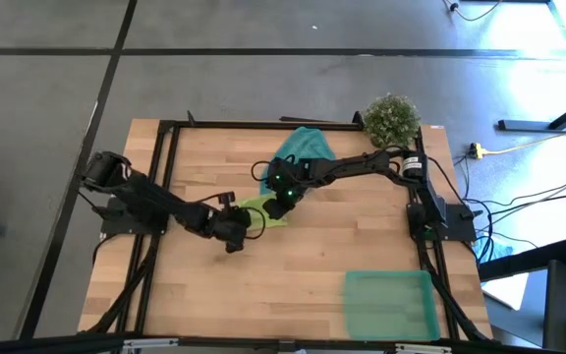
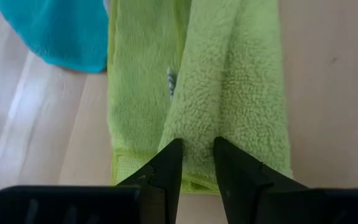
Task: Roll microfiber towels into tight, uniform cylinder then place into a basket
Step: Roll the green microfiber cloth
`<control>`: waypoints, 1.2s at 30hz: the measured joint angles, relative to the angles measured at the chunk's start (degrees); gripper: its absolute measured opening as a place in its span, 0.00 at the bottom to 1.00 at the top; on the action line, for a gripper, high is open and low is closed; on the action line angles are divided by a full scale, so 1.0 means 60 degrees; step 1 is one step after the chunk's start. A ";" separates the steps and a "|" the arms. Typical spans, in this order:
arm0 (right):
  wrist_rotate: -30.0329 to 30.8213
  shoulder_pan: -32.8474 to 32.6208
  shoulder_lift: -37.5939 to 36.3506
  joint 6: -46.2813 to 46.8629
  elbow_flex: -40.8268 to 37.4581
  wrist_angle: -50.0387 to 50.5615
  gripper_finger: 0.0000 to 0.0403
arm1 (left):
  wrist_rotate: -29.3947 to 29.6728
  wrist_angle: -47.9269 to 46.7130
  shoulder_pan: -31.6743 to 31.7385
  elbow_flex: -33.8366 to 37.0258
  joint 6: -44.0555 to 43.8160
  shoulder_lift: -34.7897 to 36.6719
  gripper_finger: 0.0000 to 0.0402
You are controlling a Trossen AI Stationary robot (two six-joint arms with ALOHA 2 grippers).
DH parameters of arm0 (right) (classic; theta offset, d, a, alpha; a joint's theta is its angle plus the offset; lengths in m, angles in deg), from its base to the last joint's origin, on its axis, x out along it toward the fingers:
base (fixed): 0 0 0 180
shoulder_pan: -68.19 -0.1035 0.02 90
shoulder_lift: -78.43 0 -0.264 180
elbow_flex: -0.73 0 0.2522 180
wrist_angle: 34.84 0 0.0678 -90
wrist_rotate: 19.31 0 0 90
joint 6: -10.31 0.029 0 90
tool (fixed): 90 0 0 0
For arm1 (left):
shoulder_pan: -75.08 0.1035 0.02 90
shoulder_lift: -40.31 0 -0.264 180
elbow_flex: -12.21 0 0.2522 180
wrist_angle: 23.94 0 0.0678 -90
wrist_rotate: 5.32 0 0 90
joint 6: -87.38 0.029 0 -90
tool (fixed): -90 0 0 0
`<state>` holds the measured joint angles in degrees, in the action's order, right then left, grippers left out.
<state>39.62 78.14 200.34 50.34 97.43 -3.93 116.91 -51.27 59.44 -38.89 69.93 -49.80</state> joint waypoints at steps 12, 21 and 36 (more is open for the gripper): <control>-0.0055 0.0000 0.0000 -0.0741 -0.0005 -0.0104 0.12 | 0.0069 0.0042 0.0116 -0.0033 -0.0018 -0.0400 0.22; -0.0720 0.0095 -0.0007 -0.0198 -0.0008 -0.0244 0.30 | 0.0004 -0.0007 0.0115 -0.0023 -0.0018 -0.0411 0.22; -0.1276 -0.0376 -0.0815 -0.2190 0.0353 0.0187 0.32 | -0.0379 -0.0133 0.0102 -0.0011 -0.0317 -0.0419 0.22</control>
<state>31.96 75.89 195.45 37.20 99.55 -2.81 114.64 -52.07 60.05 -38.96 68.03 -52.31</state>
